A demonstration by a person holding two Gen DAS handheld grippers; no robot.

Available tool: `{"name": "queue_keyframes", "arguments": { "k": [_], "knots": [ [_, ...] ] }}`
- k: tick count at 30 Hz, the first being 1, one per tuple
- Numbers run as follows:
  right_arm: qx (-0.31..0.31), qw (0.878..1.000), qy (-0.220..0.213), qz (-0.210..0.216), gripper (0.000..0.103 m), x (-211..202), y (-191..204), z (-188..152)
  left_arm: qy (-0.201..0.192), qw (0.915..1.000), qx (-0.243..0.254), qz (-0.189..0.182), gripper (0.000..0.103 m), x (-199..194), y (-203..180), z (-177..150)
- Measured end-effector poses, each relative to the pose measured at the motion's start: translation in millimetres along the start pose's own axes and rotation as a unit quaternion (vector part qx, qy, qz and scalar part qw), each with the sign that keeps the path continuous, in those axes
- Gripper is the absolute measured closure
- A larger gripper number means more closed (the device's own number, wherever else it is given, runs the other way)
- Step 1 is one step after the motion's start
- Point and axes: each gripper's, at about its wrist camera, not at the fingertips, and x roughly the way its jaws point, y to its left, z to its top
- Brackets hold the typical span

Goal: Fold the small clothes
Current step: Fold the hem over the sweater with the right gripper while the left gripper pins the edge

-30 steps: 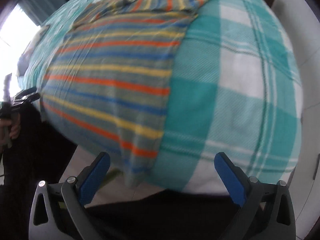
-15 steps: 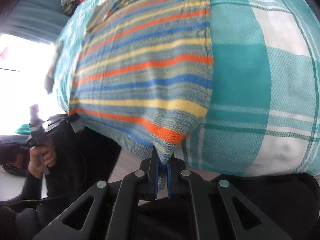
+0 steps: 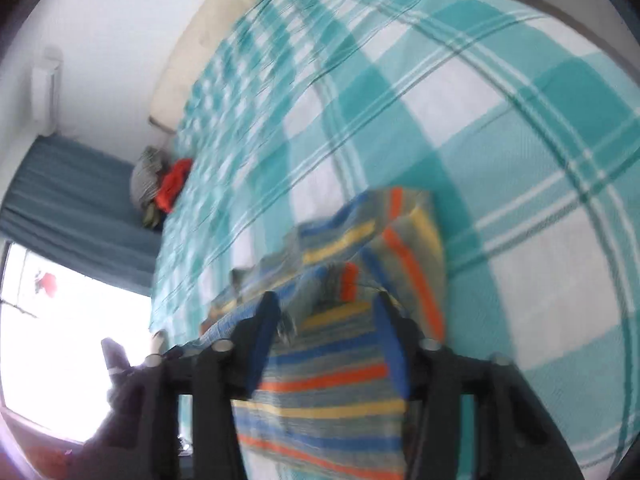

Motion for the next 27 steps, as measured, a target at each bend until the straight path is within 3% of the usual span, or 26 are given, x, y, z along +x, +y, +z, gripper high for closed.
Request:
{"name": "queue_keyframes", "arguments": {
  "k": [2, 5, 9, 12, 14, 16, 17, 18, 20, 22, 25, 26, 27],
  "knots": [
    [-0.014, 1.0, 0.0, 0.001, 0.048, 1, 2, 8, -0.023, 0.9995, 0.019, -0.014, 0.054, -9, 5, -7],
    [-0.074, 0.997, -0.018, -0.001, 0.048, -19, 9, -2, -0.048, 0.9956, 0.08, -0.002, 0.049, -21, 4, -28],
    [-0.14, 0.99, 0.022, 0.023, 0.049, -20, 22, -26, -0.019, 0.9899, 0.137, -0.03, 0.048, -17, -5, -76],
    [-0.22, 0.971, 0.023, -0.092, 0.049, -8, 43, -53, -0.015, 0.984, 0.177, -0.007, 0.047, -17, -6, -123],
    [-0.251, 0.958, 0.02, -0.137, 0.049, -8, 41, -74, -0.01, 0.9804, 0.196, 0.014, 0.048, -12, -3, -145],
    [-0.245, 0.957, 0.036, -0.15, 0.049, -9, 27, -95, -0.001, 0.9788, 0.202, 0.031, 0.057, -6, 4, -159],
    [-0.236, 0.96, 0.048, -0.142, 0.065, -10, 17, -105, 0.004, 0.9782, 0.204, 0.037, 0.068, -4, 6, -162],
    [-0.226, 0.962, 0.069, -0.134, 0.097, -7, 9, -113, 0.003, 0.9766, 0.21, 0.047, 0.074, -3, 6, -164],
    [-0.19, 0.966, 0.097, -0.149, 0.1, -2, -12, -125, 0.001, 0.9758, 0.211, 0.056, 0.079, -6, 7, -164],
    [-0.139, 0.976, 0.094, -0.138, 0.1, -12, -38, -130, 0.007, 0.9801, 0.193, 0.048, 0.079, -9, 13, -163],
    [-0.117, 0.982, 0.086, -0.117, 0.1, -19, -47, -132, 0.008, 0.9765, 0.206, 0.063, 0.079, -9, 10, -166],
    [-0.123, 0.983, 0.081, -0.113, 0.098, -18, -44, -131, 0.007, 0.9752, 0.21, 0.07, 0.077, -11, 8, -168],
    [-0.13, 0.982, 0.078, -0.114, 0.095, -17, -41, -131, 0.005, 0.9746, 0.212, 0.073, 0.068, -15, 6, -170]
  ]
}}
